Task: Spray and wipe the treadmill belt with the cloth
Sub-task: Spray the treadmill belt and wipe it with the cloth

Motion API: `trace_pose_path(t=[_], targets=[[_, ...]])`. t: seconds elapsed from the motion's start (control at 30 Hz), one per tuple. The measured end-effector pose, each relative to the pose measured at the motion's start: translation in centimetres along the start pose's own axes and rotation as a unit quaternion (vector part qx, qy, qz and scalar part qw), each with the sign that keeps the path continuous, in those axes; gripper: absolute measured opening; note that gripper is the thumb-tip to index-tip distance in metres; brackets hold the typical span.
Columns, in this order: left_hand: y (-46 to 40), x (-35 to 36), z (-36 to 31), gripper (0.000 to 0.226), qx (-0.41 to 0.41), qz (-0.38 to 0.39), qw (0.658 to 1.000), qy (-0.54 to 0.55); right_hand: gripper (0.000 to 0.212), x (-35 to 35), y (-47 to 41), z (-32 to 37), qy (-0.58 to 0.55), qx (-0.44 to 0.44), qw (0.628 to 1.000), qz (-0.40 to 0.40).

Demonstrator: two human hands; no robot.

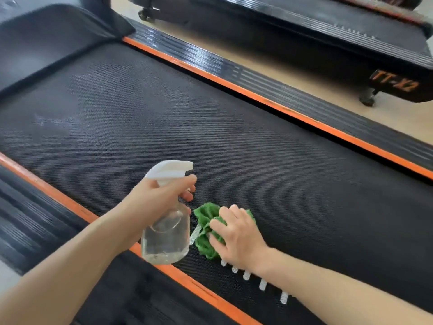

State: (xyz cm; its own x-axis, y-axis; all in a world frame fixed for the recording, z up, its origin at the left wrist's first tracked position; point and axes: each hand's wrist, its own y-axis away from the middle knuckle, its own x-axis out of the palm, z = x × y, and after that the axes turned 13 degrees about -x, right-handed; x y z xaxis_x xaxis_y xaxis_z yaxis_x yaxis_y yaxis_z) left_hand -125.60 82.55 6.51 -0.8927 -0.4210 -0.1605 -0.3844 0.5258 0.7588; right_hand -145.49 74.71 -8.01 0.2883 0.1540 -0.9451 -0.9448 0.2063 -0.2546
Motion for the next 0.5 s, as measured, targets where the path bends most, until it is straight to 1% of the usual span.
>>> trace_pose_path(t=[0.03, 0.07, 0.1, 0.13, 0.17, 0.2, 0.23, 0.27, 0.3, 0.33, 0.37, 0.43, 0.5], targets=[[0.0, -0.1, 0.0, 0.026, 0.005, 0.001, 1.0, 0.009, 0.018, -0.5, 0.5, -1.8, 0.015, -0.047, 0.999, 0.009], [0.0, -0.1, 0.0, 0.026, 0.011, 0.004, 1.0, 0.018, 0.017, -0.7, 1.0, -4.3, 0.046, -0.066, 0.997, 0.01], [0.1, -0.1, 0.0, 0.027, 0.015, 0.008, 1.0, 0.021, 0.018, -0.8, 1.5, -7.7, 0.091, -0.037, 0.995, 0.0], [0.1, -0.3, 0.0, 0.028, 0.016, 0.011, 1.0, 0.02, 0.023, -1.3, 1.9, -11.4, 0.139, 0.039, 0.989, -0.026], [0.2, -0.6, 0.1, 0.028, 0.015, 0.01, 1.0, 0.019, 0.03, -1.9, 2.0, -14.9, 0.172, 0.149, 0.972, -0.054], [0.2, -0.9, 0.2, 0.028, 0.013, 0.009, 1.0, 0.019, 0.039, -2.5, 2.2, -17.6, 0.181, 0.265, 0.944, -0.07], [0.2, -1.1, 0.2, 0.028, 0.011, 0.008, 1.0, 0.02, 0.044, -2.8, 2.0, -19.1, 0.178, 0.374, 0.907, -0.077], [0.1, -1.3, 0.3, 0.028, 0.009, 0.005, 1.0, 0.02, 0.044, -2.6, 1.3, -19.3, 0.172, 0.456, 0.87, -0.078], [0.0, -1.4, 0.4, 0.028, 0.011, 0.002, 1.0, 0.02, 0.04, -2.0, 0.0, -18.3, 0.174, 0.499, 0.846, -0.074], [0.0, -1.6, 0.4, 0.028, 0.014, -0.001, 1.0, 0.024, 0.037, -1.3, -1.7, -16.4, 0.178, 0.499, 0.846, -0.067], [0.1, -1.6, 0.4, 0.028, 0.016, -0.003, 0.999, 0.032, 0.033, -0.3, -3.5, -14.1, 0.177, 0.465, 0.864, -0.069], [0.1, -1.6, 0.3, 0.027, 0.02, -0.008, 0.999, 0.041, 0.026, 1.6, -6.9, -8.3, 0.137, 0.353, 0.923, -0.072], [-0.2, -1.5, 0.1, 0.027, 0.017, -0.025, 0.999, 0.039, 0.021, 3.3, -8.9, -1.8, 0.095, 0.229, 0.967, -0.056]])
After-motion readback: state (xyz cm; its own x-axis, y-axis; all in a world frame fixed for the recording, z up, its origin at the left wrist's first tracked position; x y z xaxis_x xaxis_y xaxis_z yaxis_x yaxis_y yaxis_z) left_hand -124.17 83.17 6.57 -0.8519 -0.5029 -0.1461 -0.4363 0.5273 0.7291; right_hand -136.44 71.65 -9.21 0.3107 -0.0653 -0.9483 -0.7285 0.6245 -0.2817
